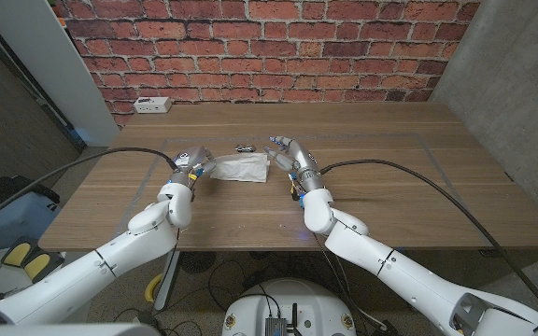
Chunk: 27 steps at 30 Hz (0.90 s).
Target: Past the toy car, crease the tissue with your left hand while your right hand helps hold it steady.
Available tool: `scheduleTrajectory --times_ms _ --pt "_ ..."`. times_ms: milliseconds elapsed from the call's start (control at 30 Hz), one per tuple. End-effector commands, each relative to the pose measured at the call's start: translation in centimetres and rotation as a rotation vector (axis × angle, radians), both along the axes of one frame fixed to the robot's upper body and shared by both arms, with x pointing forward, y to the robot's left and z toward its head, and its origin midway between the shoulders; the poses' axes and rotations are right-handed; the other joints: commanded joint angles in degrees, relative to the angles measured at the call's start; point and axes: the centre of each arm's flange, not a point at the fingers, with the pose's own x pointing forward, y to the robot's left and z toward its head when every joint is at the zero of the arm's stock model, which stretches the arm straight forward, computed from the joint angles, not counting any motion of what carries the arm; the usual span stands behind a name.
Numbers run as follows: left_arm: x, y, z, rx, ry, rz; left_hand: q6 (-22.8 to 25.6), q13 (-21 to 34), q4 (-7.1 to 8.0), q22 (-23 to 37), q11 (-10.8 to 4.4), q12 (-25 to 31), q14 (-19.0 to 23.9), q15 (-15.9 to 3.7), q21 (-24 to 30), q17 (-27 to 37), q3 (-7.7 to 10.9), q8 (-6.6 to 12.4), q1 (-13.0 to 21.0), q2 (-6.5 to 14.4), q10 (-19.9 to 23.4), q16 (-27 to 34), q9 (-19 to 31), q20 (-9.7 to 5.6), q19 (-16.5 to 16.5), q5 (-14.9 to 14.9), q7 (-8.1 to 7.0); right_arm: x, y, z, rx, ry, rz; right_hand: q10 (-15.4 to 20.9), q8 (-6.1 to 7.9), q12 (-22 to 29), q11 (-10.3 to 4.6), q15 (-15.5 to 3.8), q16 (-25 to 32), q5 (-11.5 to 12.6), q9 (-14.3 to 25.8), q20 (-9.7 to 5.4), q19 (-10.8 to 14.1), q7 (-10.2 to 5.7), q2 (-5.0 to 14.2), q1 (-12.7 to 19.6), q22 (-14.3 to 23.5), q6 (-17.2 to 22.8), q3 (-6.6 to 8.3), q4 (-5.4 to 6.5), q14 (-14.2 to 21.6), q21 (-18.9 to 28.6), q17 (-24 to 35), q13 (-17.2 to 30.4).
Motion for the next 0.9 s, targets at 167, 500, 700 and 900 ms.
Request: scheduleTrajectory --times_ms 167,500,700,900 --pt "0.9 -1.3 0.5 -0.008 0.004 0.062 -0.5 0.2 0.8 0.5 0.03 0.2 0.5 0.28 0.7 0.2 0.56 -0.07 -0.3 0.2 0.5 0.1 0.6 -0.3 0.6 0.3 0.34 0.0 0.6 0.5 -0.281 -0.126 0.191 9.6 3.14 6.0 1.17 -4.58 1.6 -0.3 0.0 -1.07 2.9 0.58 1.22 2.0 0.0 13.3 3.15 -1.52 7.8 1.7 1.5 1.7" --pt "1.0 -1.7 0.7 0.012 -0.009 0.082 -10.0 0.5 2.32 0.9 0.97 -1.6 -1.1 1.58 1.5 0.8 0.88 -4.95 -2.7 -0.2 -2.9 -1.0 0.2 -0.17 -1.3 0.6 -1.91 1.0 2.1 1.2 -0.485 0.017 0.276 8.1 1.6 5.0 1.35 -4.4 -0.4 -0.5 -0.3 -1.33 3.1 0.33 0.97 1.7 0.0 12.4 4.42 -1.65 8.3 2.2 0.5 0.8" --pt "1.1 -1.9 0.7 0.015 -0.026 0.099 -22.3 -0.1 3.25 1.2 2.17 -5.6 -3.7 2.65 2.4 1.6 0.54 -10.18 -4.8 -0.3 -9.2 -1.6 -1.2 0.17 -3.3 0.5 -4.31 1.2 2.3 1.3 -0.526 0.052 0.285 8.4 1.61 4.9 1.43 -4.5 -1.1 -0.5 -0.4 -1.3 3.1 0.53 0.73 1.7 0.0 13.7 4.98 -1.83 9.2 2.4 0.0 0.4" --pt "0.7 -2.1 0.8 0.024 -0.075 0.091 -36.4 -1.9 4.51 1.0 4.3 -10.4 -9.0 4.9 2.2 2.0 -0.85 -11.07 -8.4 -1.0 -17.3 -3.0 -3.5 1.28 -7.7 -0.2 -4.75 1.3 2.1 1.3 -0.523 0.047 0.265 5.6 -0.05 2.7 1.38 -3.98 -4.9 -0.6 -0.5 -0.85 2.2 0.6 0.21 1.3 -0.1 12.7 6.3 -2.01 5.9 2.5 -1.4 -0.9"
